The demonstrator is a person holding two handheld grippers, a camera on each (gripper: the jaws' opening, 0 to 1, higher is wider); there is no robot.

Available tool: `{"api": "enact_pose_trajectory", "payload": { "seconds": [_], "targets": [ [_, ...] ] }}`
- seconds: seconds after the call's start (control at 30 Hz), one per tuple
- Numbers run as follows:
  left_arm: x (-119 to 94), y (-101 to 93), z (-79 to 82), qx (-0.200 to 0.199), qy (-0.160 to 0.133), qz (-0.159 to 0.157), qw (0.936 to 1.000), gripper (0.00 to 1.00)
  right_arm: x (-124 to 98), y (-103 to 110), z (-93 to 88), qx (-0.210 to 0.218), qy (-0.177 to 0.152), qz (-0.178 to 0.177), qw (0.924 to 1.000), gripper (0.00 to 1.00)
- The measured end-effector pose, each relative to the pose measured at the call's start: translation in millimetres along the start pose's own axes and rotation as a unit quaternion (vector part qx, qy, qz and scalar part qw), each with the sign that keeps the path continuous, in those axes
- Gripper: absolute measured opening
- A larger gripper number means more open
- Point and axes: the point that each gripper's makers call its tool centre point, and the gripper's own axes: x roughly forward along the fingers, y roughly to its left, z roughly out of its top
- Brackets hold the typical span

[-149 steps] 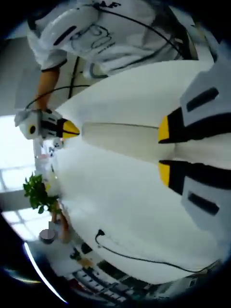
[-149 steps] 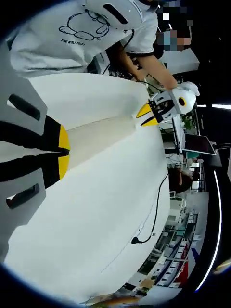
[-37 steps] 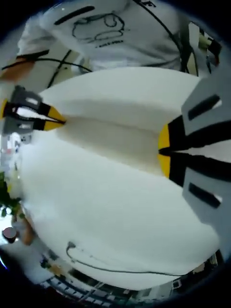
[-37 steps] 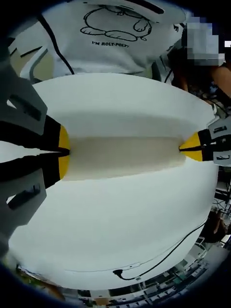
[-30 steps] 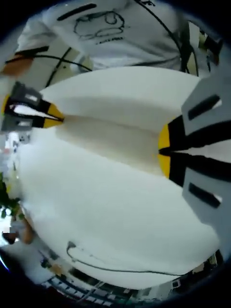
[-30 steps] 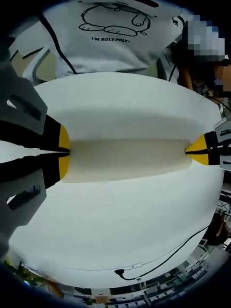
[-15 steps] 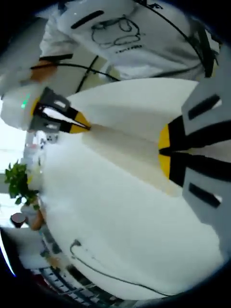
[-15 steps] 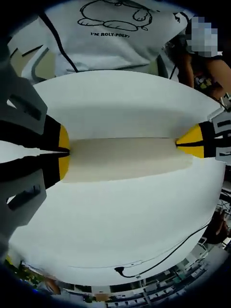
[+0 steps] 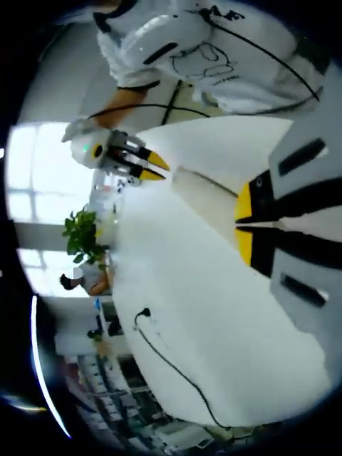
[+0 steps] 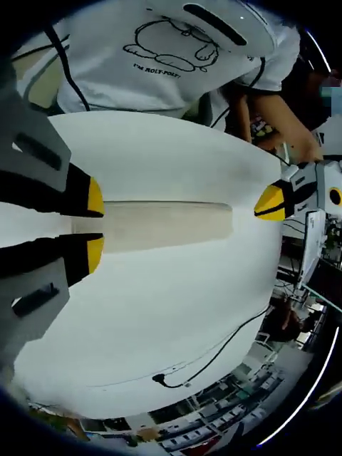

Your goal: Arrange the utensils inside the cutlery case until each visible utensil rests in its matching compartment.

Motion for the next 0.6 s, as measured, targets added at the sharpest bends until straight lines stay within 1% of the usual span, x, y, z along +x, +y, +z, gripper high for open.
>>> {"api": "enact_pose_trajectory", "payload": {
  "seconds": [0.03, 0.07, 0.1, 0.13, 0.17, 0.23, 0.27, 0.3, 0.33, 0.4, 0.43, 0.47, 0.5, 0.53, 0.57, 0.6],
  "targets": [
    [-0.5, 6.7, 2.9, 0.009, -0.015, 0.013, 0.9998, 0.02, -0.3, -1.1, -2.1, 0.001, -0.016, -0.008, 0.9998, 0.15],
    [-0.9, 11.6, 6.2, 0.018, -0.033, 0.023, 0.999, 0.02, -0.5, -1.8, -10.1, -0.002, -0.011, -0.015, 0.9998, 0.16],
    [-1.6, 17.8, 13.9, 0.015, -0.068, 0.038, 0.9969, 0.02, 0.2, -7.4, -12.7, -0.006, -0.021, -0.035, 0.9992, 0.15],
    [-2.2, 19.0, 16.4, -0.01, -0.081, 0.038, 0.9959, 0.02, 0.4, -7.3, -15.7, 0.004, -0.033, -0.043, 0.9985, 0.14],
    [-2.9, 17.7, 19.9, -0.024, -0.095, 0.03, 0.9948, 0.01, -0.5, -5.5, -18.8, 0.009, -0.037, -0.042, 0.9984, 0.14],
    [-4.3, 14.9, 29.3, -0.025, -0.122, 0.025, 0.9919, 0.01, -5.6, 0.6, -21.0, 0.048, -0.066, -0.042, 0.9958, 0.16],
    [-5.5, 14.9, 30.4, -0.025, -0.124, 0.03, 0.9915, 0.01, -11.0, -0.5, -17.9, 0.051, -0.086, -0.049, 0.9938, 0.16],
    [-5.3, 13.6, 31.4, -0.02, -0.125, 0.036, 0.9913, 0.01, -17.4, -2.1, -11.1, 0.051, -0.119, -0.061, 0.9897, 0.16],
    [-5.8, 16.9, 34.2, -0.007, -0.13, 0.054, 0.99, 0.01, -24.1, -2.3, -6.2, 0.056, -0.147, -0.069, 0.9851, 0.16],
    [-5.9, 18.0, 37.8, -0.005, -0.14, 0.071, 0.9876, 0.01, -39.8, -7.2, 2.3, 0.081, -0.216, -0.092, 0.9687, 0.16],
    [-6.4, 18.8, 42.0, -0.007, -0.156, 0.082, 0.9843, 0.01, -47.6, -13.2, 5.8, 0.092, -0.251, -0.113, 0.9571, 0.17],
    [-6.5, 17.0, 43.0, -0.007, -0.164, 0.081, 0.983, 0.01, -55.6, -18.4, 8.6, 0.105, -0.286, -0.132, 0.9431, 0.18],
    [-6.5, 16.8, 41.9, -0.025, -0.168, 0.081, 0.9822, 0.01, -62.3, -21.6, 9.6, 0.117, -0.318, -0.146, 0.9293, 0.19],
    [-7.8, 20.4, 41.8, -0.044, -0.177, 0.091, 0.979, 0.02, -68.8, -26.0, 11.5, 0.127, -0.353, -0.16, 0.9132, 0.2],
    [-11.3, 25.4, 43.1, -0.051, -0.192, 0.108, 0.974, 0.02, -72.1, -28.8, 11.9, 0.136, -0.372, -0.167, 0.9031, 0.2],
    [-13.8, 25.4, 42.2, -0.06, -0.195, 0.113, 0.9724, 0.02, -73.6, -31.6, 9.3, 0.148, -0.384, -0.17, 0.8955, 0.2]
  ]
}}
